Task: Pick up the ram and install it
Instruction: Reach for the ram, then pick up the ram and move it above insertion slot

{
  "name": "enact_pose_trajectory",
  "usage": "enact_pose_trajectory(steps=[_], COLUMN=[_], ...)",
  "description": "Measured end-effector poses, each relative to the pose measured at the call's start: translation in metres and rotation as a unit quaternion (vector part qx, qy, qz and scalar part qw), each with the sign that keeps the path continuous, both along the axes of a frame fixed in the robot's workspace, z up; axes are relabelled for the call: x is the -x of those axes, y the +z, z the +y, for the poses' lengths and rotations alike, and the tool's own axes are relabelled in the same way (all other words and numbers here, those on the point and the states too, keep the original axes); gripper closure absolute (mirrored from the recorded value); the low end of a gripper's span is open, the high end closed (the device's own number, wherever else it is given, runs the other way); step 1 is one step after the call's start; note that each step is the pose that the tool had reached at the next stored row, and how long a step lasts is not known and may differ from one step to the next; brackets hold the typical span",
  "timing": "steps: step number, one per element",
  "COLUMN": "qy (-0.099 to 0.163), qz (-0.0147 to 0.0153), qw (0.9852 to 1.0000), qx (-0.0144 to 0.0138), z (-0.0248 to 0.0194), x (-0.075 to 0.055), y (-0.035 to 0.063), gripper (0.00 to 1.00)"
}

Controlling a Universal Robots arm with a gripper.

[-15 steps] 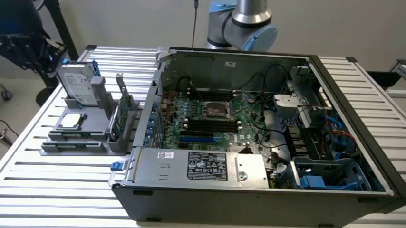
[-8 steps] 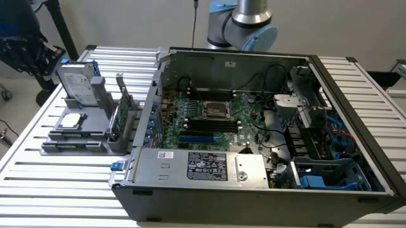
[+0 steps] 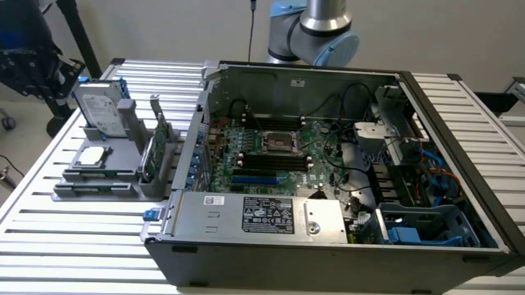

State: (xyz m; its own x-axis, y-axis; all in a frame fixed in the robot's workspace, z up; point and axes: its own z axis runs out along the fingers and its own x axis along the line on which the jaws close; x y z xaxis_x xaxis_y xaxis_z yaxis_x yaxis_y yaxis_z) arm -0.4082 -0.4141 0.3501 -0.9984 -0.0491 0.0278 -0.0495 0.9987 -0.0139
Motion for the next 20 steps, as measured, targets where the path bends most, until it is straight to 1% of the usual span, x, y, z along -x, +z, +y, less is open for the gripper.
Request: enact_pose_trajectory(steps=[2, 4, 7, 10, 12, 20], qy=[0.016, 0.025, 0.028, 0.032, 0.036, 0.036], qz=[0.0, -0.0001, 0.0, -0.0001, -0.0001, 0.0], qw=[0.9999, 0.9997, 0.9996, 0.9995, 0.9993, 0.9993], qx=[0.0, -0.0001, 0.0, -0.0001, 0.0, 0.0], z=[0.0, -0.001, -0.0054, -0.0087, -0.0091, -0.0091], x=[-0.0001, -0.0003, -0.0011, -0.0031, -0.0044, -0.0044], y=[-0.0003, -0.0006, -0.0008, -0.0017, -0.0022, -0.0022], gripper=[0.89, 0.89, 0.89, 0.89, 0.89, 0.89])
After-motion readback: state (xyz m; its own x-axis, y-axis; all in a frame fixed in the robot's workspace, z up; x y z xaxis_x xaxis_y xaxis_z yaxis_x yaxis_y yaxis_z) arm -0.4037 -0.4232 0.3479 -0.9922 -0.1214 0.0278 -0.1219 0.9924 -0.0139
